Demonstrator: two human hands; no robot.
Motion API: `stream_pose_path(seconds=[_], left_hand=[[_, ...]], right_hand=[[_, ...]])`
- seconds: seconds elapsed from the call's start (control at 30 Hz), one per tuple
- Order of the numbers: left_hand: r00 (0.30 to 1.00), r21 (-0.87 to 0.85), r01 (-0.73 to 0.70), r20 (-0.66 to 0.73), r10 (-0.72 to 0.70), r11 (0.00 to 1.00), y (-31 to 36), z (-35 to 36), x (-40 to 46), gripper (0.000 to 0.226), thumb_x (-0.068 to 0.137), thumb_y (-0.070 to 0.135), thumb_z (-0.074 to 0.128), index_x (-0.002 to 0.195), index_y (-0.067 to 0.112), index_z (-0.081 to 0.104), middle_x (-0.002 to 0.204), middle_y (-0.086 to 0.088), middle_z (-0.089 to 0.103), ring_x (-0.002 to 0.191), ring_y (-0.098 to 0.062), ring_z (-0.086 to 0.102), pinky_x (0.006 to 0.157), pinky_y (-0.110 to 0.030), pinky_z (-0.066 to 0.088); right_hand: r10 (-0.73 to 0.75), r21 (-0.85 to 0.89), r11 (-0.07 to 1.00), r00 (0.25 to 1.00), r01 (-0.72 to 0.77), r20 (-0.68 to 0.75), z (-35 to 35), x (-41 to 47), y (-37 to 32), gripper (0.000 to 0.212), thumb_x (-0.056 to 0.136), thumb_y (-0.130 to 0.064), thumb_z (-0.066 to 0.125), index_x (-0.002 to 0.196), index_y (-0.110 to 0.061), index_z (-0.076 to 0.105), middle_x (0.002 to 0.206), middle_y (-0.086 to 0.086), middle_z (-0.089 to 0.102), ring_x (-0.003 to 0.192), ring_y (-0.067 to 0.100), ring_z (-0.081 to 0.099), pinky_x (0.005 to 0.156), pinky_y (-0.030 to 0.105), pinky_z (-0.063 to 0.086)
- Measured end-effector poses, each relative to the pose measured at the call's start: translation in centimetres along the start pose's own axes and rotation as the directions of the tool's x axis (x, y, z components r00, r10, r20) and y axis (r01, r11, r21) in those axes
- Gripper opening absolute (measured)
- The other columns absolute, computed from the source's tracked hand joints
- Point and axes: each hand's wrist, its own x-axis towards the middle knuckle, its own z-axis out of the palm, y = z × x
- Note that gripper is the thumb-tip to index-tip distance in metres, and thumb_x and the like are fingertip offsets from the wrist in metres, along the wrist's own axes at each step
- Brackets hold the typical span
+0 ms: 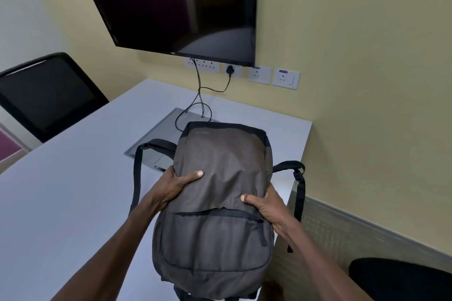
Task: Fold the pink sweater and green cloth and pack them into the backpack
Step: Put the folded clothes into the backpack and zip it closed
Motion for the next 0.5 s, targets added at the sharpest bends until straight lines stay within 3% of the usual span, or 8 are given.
stream_pose_path(seconds=[0.1,0.23,0.33,0.5], left_hand=[[0.999,0.013,0.014,0.032,-0.014,1.0,1.8,3.2,5.0,0.101,0.053,0.055,0.093,0.136,0.016,0.049,0.121,0.002,0.067,0.105,-0.015,0.068,0.092,-0.034,0.056],[0.995,0.026,0.023,0.099,-0.025,0.999,4.4,7.6,12.3,0.065,0.072,0.032,0.085,0.127,0.022,0.051,0.118,0.005,0.066,0.103,-0.012,0.068,0.083,-0.024,0.055],[0.986,0.057,0.047,0.155,-0.055,0.997,5.7,10.0,18.1,0.075,0.069,0.036,0.089,0.131,0.021,0.05,0.121,0.002,0.067,0.105,-0.015,0.069,0.09,-0.032,0.056],[0.976,0.156,0.093,0.183,-0.121,0.983,7.3,13.7,25.8,0.087,0.064,0.045,0.091,0.135,0.017,0.049,0.124,0.003,0.066,0.109,-0.016,0.066,0.098,-0.037,0.053]], right_hand=[[0.02,0.011,1.0,0.999,-0.02,-0.028,-3.6,4.0,-0.8,0.085,0.064,-0.028,0.091,0.136,-0.027,0.045,0.118,-0.005,0.068,0.1,0.014,0.07,0.089,0.035,0.058],[0.045,0.023,0.999,0.996,-0.043,-0.083,-8.0,9.7,-1.5,0.088,0.061,-0.032,0.092,0.136,-0.029,0.044,0.12,-0.006,0.067,0.103,0.013,0.069,0.09,0.038,0.058],[0.045,0.041,0.998,0.992,-0.04,-0.12,-10.8,13.5,-1.8,0.082,0.065,-0.027,0.09,0.133,-0.029,0.044,0.121,-0.007,0.065,0.105,0.012,0.067,0.091,0.035,0.057],[0.059,0.068,0.997,0.983,-0.048,-0.176,-14.2,18.6,-2.2,0.088,0.056,-0.038,0.089,0.132,-0.031,0.045,0.123,-0.008,0.065,0.107,0.011,0.066,0.094,0.039,0.055]])
